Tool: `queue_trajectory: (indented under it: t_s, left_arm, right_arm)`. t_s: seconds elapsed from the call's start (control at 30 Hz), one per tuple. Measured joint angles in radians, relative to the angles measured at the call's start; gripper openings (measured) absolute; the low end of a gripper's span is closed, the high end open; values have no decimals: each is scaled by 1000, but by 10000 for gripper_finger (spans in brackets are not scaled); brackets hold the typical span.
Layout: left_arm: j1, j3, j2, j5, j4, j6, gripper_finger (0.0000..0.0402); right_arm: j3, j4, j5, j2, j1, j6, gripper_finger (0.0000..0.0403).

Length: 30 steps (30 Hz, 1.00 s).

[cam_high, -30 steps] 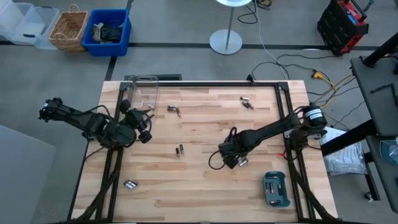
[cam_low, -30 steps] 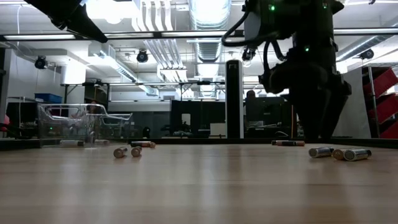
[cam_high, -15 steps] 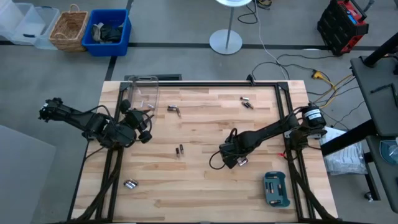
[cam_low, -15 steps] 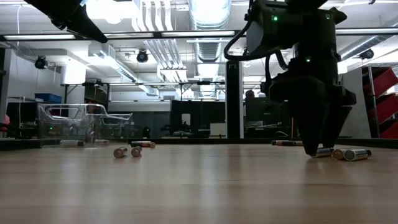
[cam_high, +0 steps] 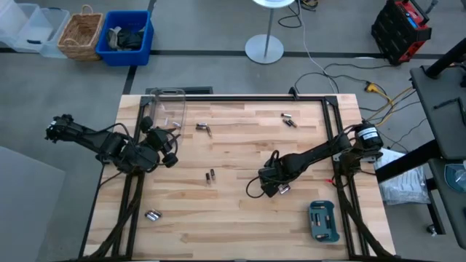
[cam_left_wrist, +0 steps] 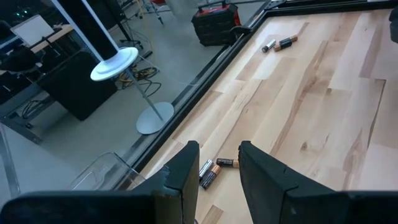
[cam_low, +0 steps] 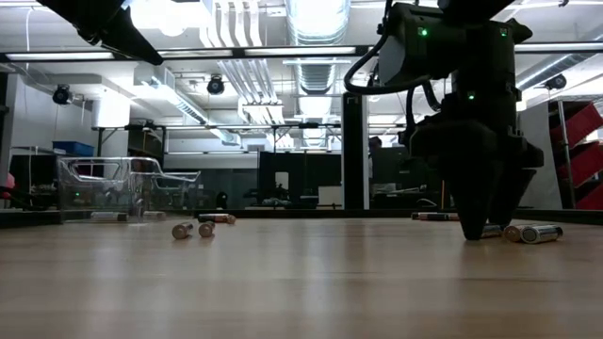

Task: Sort batteries
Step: Put the silver and black battery into the transparent bin

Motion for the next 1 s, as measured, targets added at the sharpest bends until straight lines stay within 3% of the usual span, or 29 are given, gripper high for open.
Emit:
queue_trajectory:
  t_s: [0.53, 1.0]
  left_arm:
    - [0, 0, 0, 0, 3, -15, 94]
    - [0, -16, 21, 1, 4, -155, 94]
  right_arm:
    - [-1, 6, 6, 1, 0, -45, 225]
    - [-2, 19, 60, 2, -2, -206, 226]
